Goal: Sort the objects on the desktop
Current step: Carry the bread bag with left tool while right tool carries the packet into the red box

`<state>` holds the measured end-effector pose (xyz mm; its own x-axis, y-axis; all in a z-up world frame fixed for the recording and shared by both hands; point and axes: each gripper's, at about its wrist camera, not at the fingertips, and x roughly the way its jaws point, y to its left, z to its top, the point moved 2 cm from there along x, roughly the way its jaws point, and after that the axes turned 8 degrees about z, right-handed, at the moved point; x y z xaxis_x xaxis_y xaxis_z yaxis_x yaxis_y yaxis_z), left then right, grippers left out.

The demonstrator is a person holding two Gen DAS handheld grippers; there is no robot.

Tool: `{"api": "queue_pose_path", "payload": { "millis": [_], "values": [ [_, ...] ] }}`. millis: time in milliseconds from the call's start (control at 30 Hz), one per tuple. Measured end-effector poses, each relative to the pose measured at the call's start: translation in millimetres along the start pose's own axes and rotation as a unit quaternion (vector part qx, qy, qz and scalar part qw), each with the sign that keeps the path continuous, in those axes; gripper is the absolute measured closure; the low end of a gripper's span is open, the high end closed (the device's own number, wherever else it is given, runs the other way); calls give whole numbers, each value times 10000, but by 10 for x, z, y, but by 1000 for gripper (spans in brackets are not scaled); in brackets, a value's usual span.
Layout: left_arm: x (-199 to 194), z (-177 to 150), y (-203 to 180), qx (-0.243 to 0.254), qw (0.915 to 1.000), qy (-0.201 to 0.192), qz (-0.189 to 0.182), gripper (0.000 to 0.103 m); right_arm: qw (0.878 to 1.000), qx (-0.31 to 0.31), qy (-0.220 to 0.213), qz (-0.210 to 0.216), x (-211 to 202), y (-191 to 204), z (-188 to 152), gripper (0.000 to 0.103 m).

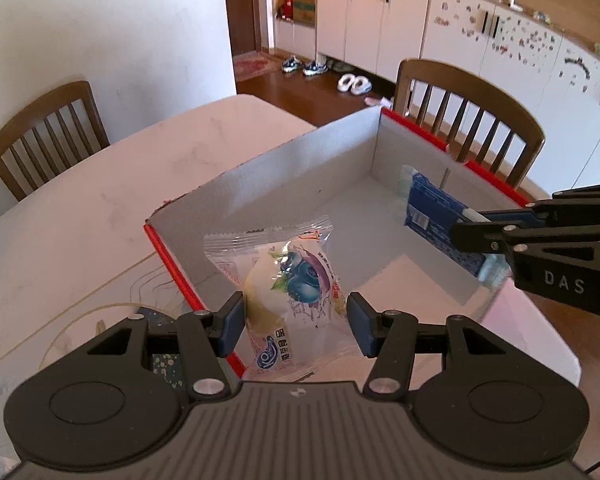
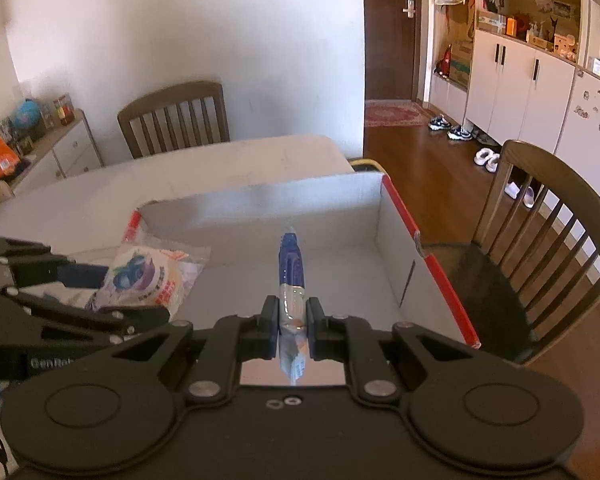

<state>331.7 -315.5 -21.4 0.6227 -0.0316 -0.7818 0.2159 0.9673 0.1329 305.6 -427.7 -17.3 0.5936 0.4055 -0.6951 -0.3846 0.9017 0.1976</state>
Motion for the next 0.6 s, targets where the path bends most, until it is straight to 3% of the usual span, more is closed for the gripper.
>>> {"api": "queue_pose_path", "payload": {
  "millis": [600],
  "values": [
    [553,111,-247,644,9969,414,163,55,9941,-374,1019,74,687,-156,-99,90]
  ]
}}
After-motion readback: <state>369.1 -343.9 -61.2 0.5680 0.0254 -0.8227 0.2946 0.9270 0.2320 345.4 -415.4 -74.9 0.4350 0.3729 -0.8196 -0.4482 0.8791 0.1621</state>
